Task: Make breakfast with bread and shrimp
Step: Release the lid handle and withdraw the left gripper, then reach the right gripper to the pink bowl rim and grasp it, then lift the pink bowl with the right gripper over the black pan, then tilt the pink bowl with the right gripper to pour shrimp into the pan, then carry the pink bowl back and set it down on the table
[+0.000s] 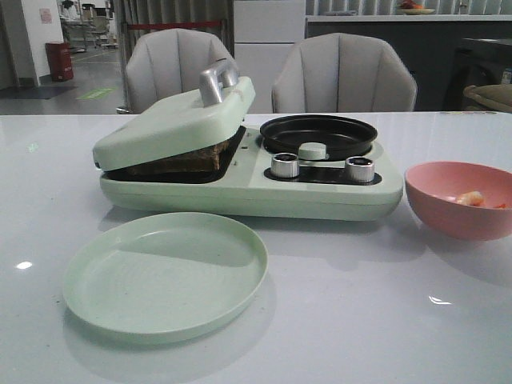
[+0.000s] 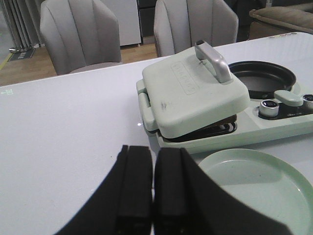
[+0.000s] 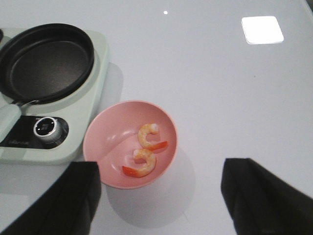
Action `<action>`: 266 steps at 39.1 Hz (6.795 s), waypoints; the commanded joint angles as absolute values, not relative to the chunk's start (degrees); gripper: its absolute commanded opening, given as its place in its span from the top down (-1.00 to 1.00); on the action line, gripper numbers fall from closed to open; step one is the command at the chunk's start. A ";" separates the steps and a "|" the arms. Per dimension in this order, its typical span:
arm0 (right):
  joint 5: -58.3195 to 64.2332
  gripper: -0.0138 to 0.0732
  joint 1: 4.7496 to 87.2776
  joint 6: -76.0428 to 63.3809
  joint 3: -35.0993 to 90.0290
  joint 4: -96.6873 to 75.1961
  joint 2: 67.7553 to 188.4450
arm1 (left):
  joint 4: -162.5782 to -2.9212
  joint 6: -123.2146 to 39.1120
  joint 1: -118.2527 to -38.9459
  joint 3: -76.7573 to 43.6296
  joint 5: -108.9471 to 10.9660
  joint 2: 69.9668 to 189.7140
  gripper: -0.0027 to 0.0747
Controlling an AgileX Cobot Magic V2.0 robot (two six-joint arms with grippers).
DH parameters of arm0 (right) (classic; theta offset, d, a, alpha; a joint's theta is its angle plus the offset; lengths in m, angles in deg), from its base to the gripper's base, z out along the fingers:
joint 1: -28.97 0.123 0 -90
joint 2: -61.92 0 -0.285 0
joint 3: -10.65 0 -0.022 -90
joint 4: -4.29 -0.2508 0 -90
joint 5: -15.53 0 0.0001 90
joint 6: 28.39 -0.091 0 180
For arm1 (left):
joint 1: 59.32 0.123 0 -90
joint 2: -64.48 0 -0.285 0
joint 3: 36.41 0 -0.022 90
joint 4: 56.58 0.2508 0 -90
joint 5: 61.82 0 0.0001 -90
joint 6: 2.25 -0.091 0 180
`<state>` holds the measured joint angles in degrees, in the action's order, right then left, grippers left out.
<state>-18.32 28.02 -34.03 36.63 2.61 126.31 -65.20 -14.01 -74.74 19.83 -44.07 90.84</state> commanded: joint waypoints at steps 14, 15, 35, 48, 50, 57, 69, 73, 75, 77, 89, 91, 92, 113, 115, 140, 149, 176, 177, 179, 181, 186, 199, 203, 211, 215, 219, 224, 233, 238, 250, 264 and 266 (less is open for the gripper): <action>-22.34 -0.71 17.28 -23.85 25.52 -14.31 146.87 | -65.92 -13.32 -74.71 18.19 -48.87 91.24 0.64; -22.59 -0.71 17.02 -22.26 24.91 -15.92 148.02 | -65.92 -13.32 -74.71 18.19 -48.87 91.24 0.64; -22.27 -0.71 16.00 -12.81 13.71 -21.92 171.26 | -65.92 -13.32 -74.71 18.19 -48.87 91.24 0.64; -25.02 0.05 16.93 -12.38 8.83 -21.98 179.42 | -65.92 -13.32 -74.71 18.19 -48.87 91.24 0.64; -25.01 0.25 17.15 -12.38 8.49 -21.98 180.23 | -65.92 -13.32 -74.71 18.19 -48.87 91.24 0.64; -24.43 0.36 17.72 -12.08 7.34 -21.98 180.36 | -65.92 -13.32 -74.71 18.19 -48.87 91.24 0.64; -27.48 0.36 17.85 -12.08 -0.59 -22.29 179.93 | -65.92 -13.32 -74.71 18.19 -48.87 91.24 0.64; -27.42 0.36 17.91 -12.08 -3.18 -27.76 179.93 | -65.92 -13.32 -74.71 18.19 -48.87 91.24 0.64; -27.49 0.36 18.11 -11.38 -4.98 -30.59 179.93 | -65.92 -13.32 -74.71 18.19 -48.87 91.24 0.64; -27.29 0.36 18.56 -9.35 -6.69 -32.90 179.93 | -65.92 -13.32 -74.71 18.19 -48.87 91.24 0.64; -17.77 0.36 28.19 -0.52 -13.08 -36.44 179.86 | -65.92 -13.32 -74.71 18.19 -48.87 91.24 0.64; -14.99 0.36 30.03 0.79 -13.02 -36.44 179.92 | -65.92 -13.32 -74.71 18.19 -48.87 91.24 0.64; -13.74 0.36 30.81 1.64 -12.82 -36.44 179.98 | -65.92 -13.32 -74.71 18.19 -48.87 91.24 0.64; 33.89 0.36 42.81 5.87 3.50 -36.38 180.11 | -65.92 -13.32 -74.71 18.19 -48.87 91.24 0.64; 38.68 0.36 43.34 5.87 5.27 -36.32 180.11 | -65.92 -13.32 -74.71 18.19 -48.87 91.24 0.64; 75.34 0.36 44.75 4.65 16.46 -8.17 180.22 | -65.92 -13.32 -74.71 18.19 -48.87 91.24 0.64; 81.95 0.36 44.75 4.49 16.98 -4.77 180.32 | -65.92 -13.32 -74.71 18.19 -48.87 91.24 0.64; 84.21 0.36 44.45 -17.17 15.97 -10.73 186.21 | -65.92 -13.32 -74.71 18.19 -48.87 91.24 0.64; 81.24 0.36 44.36 -19.38 15.97 -11.27 185.11 | -65.92 -13.32 -74.71 18.19 -48.87 91.24 0.64; 75.19 0.36 43.85 -24.53 15.97 -11.10 182.99 | -65.92 -13.32 -74.71 18.19 -48.87 91.24 0.64; 69.17 0.36 43.27 -27.77 15.92 -10.20 180.84 | -65.92 -13.32 -74.71 18.19 -48.87 91.24 0.64; 53.76 0.36 41.91 -30.62 15.92 -8.60 175.49 | -65.92 -13.32 -74.71 18.19 -48.87 91.24 0.64; 17.48 0.36 36.87 -30.66 15.92 -6.75 161.35 | -65.92 -13.32 -74.71 18.19 -48.87 91.24 0.64; 8.32 0.36 35.60 -30.66 15.92 -5.43 157.33 | -65.92 -13.32 -74.71 18.19 -48.87 91.24 0.64; -5.33 0.36 31.89 -30.66 15.92 -5.07 154.24 | -65.92 -13.32 -74.71 18.19 -48.87 91.24 0.64; -10.95 0.36 29.64 -30.50 15.92 -5.07 154.44 | -65.92 -13.32 -74.71 18.19 -48.87 91.24 0.64; -15.09 0.36 27.52 -28.39 15.92 -5.07 155.19 | -65.92 -13.32 -74.71 18.19 -48.87 91.24 0.64; -19.30 0.36 25.23 -24.79 15.92 -6.65 157.55 | -65.92 -13.32 -74.71 18.19 -48.87 91.24 0.64; -25.15 0.36 21.74 -17.80 15.92 -11.95 164.94 | -65.92 -13.32 -74.71 18.19 -48.87 91.24 0.64; -25.60 0.36 20.70 -17.62 15.92 -11.86 168.62 | -65.92 -13.32 -74.71 18.19 -48.87 91.24 0.64; -23.15 0.35 20.61 -16.33 15.92 -11.91 172.72 | -65.92 -13.32 -74.71 18.19 -48.87 91.24 0.64; -26.51 -0.54 20.61 -15.54 10.96 -9.81 174.03 | -65.92 -13.32 -74.71 18.19 -48.87 91.24 0.64; -27.66 -0.59 20.61 -15.54 9.12 -9.53 173.27 | -65.92 -13.32 -74.71 18.19 -48.87 91.24 0.64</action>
<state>-27.03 20.93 -16.30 13.21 -10.19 177.06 -65.20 -14.01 -74.74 19.83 -44.07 90.84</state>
